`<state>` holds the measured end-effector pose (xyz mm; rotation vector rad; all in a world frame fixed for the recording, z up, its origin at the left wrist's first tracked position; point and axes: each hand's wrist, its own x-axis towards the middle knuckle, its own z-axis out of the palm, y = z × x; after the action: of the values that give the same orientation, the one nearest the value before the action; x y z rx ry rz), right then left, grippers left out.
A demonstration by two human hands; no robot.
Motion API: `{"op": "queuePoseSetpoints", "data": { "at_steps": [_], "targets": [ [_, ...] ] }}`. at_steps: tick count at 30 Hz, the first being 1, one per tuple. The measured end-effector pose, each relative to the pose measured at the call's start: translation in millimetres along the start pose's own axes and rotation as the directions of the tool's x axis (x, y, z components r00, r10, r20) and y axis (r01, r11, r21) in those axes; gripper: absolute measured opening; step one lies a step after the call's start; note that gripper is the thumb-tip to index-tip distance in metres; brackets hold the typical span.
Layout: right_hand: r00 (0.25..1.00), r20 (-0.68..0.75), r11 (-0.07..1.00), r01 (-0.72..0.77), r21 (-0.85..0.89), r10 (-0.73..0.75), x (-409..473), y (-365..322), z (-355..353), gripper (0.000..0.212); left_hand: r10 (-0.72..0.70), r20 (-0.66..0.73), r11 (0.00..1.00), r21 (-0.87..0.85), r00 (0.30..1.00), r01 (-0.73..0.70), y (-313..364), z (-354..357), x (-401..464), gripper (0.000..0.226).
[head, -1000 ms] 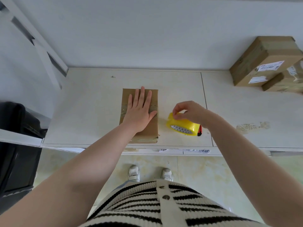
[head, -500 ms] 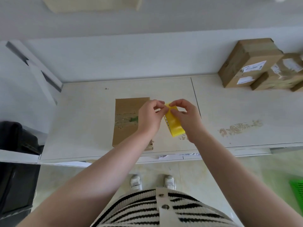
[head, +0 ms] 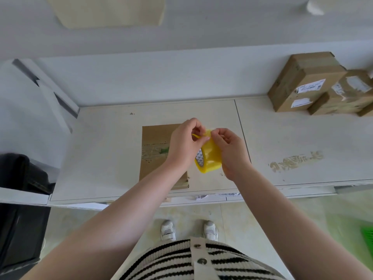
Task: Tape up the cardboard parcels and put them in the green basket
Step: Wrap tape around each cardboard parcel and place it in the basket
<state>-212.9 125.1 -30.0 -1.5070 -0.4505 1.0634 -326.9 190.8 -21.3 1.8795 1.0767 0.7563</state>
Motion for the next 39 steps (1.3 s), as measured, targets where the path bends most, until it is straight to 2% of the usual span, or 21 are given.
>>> {"op": "queuePoseSetpoints", "data": {
  "at_steps": [3, 8, 9, 12, 13, 15, 17, 24, 30, 32, 34, 36, 38, 39],
  "targets": [
    [0.998, -0.014, 0.997, -0.058, 0.047, 0.058, 1, -5, 4, 0.011, 0.092, -0.043, 0.994, 0.065, 0.995, -0.089, 1, -2, 1, 0.020],
    [0.993, -0.009, 0.992, -0.115, 0.050, 0.115, 7, -14, 4, 0.009, 0.203, -0.024, 0.974, 0.109, 0.979, -0.199, -1, -3, -1, 0.023],
    [0.993, -0.013, 0.993, -0.117, 0.035, 0.118, 8, -16, 4, 0.009, 0.221, -0.014, 0.969, 0.114, 0.975, -0.218, 0, -4, -2, 0.029],
    [0.991, -0.036, 0.992, -0.128, -0.022, 0.127, 11, -18, 4, 0.008, 0.256, 0.026, 0.960, 0.109, 0.966, -0.258, 2, -7, 0, 0.066],
    [0.990, -0.046, 0.990, -0.134, -0.038, 0.132, 11, -18, 3, 0.007, 0.262, 0.042, 0.954, 0.141, 0.964, -0.266, 3, -8, 2, 0.066],
    [0.990, -0.052, 0.988, -0.137, -0.065, 0.134, 12, -18, 2, 0.007, 0.273, 0.068, 0.929, 0.241, 0.960, -0.281, 5, -10, 5, 0.044],
    [0.992, -0.041, 0.989, -0.126, -0.078, 0.123, 12, -20, 1, 0.007, 0.261, 0.078, 0.927, 0.258, 0.962, -0.273, 5, -10, 6, 0.026],
    [0.999, 0.026, 0.969, -0.025, -0.248, 0.032, 14, -24, 2, 0.007, 0.055, -0.015, 0.994, 0.095, 0.998, -0.053, 2, -8, 11, 0.004],
    [0.986, 0.054, 0.883, 0.164, -0.440, -0.156, 16, -28, 0, 0.005, -0.123, -0.078, 0.985, -0.128, 0.989, 0.112, 6, -4, 12, 0.011],
    [0.985, 0.048, 0.917, 0.172, -0.359, -0.166, 20, -27, -3, 0.022, -0.220, -0.089, 0.948, -0.253, 0.971, 0.192, 8, -6, 14, 0.015],
    [0.994, 0.024, 0.977, 0.105, -0.185, -0.103, 26, -26, -10, 0.037, -0.312, -0.094, 0.888, -0.381, 0.945, 0.255, 9, -11, 17, 0.017],
    [1.000, 0.004, 0.953, 0.028, -0.301, -0.028, 33, -23, -20, 0.039, -0.368, -0.085, 0.828, -0.483, 0.926, 0.285, 8, -16, 20, 0.017],
    [0.981, 0.020, 0.901, -0.169, -0.400, 0.193, 37, -13, -26, 0.051, -0.402, -0.057, 0.787, -0.531, 0.914, 0.313, 9, -19, 21, 0.022],
    [0.941, 0.050, 0.888, -0.296, -0.353, 0.334, 37, -7, -25, 0.057, -0.416, -0.031, 0.766, -0.551, 0.909, 0.332, 10, -19, 21, 0.027]
  ]
}}
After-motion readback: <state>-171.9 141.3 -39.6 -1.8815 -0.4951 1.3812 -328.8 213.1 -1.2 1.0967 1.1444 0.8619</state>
